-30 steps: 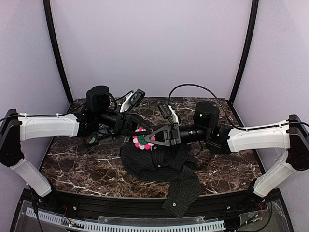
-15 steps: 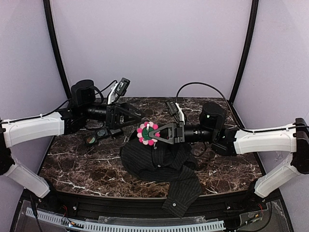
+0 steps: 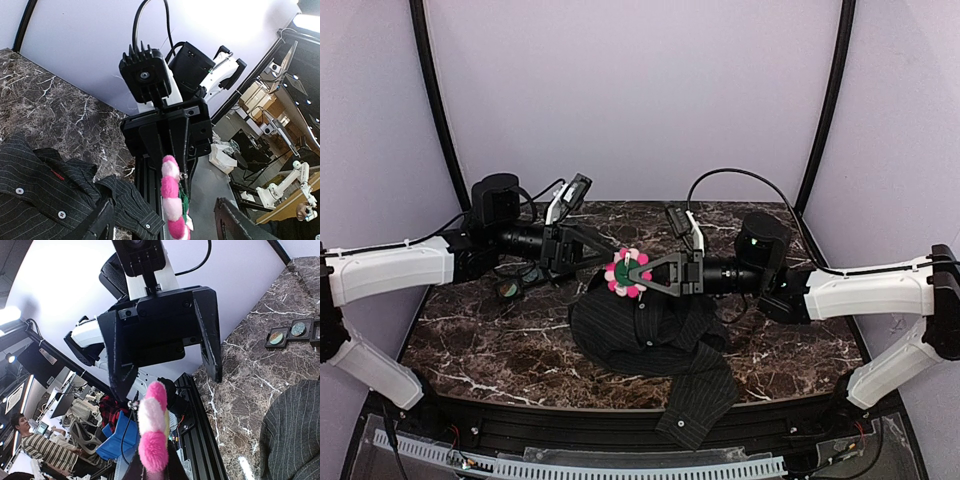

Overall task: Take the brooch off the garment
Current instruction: Pass from the right arm to the left

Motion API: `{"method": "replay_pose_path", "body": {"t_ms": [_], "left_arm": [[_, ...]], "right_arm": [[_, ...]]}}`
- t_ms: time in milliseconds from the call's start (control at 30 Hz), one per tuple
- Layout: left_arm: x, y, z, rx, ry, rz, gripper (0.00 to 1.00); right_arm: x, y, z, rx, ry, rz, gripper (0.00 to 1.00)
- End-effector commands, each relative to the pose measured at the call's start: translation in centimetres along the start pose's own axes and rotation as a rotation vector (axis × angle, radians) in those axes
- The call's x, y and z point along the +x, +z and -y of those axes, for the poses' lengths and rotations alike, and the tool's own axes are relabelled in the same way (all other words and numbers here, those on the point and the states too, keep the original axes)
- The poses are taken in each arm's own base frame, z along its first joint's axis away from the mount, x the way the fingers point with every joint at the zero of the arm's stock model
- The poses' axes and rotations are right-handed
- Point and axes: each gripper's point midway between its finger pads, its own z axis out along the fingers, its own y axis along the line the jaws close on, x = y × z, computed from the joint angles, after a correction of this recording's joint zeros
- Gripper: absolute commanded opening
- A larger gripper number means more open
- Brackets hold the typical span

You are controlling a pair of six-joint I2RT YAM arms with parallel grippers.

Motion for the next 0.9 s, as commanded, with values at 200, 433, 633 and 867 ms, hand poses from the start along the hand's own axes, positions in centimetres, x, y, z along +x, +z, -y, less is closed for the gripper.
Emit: {"method": "replay_pose_path", "body": {"t_ms": [200,433,633,867], "left_arm": [[2.2,0.8,-0.1,0.035,-0.073,-0.061,0.36],[2.3,0.7,0.0,0.024,-0.072,-0.052,0.03],[1.5,-0.4,-1.1,-0.091,-0.058,0.008,0.01],[0.9,-2.8,-3.8,-0.316,-0.060,0.057,0.01]], "right_arm": [[-0.9,-0.4,-1.3,-0.035,-0.053,0.022,0.00],[-0.8,-0.5,-0.9,-0.010,-0.054,0.025,0.00],[-1.3,-1.6,-0.2,0.063,-0.068,0.050,0.44],[-2.5,-4.4,1.9,0.208,-0.072,0.121,0.82]]}}
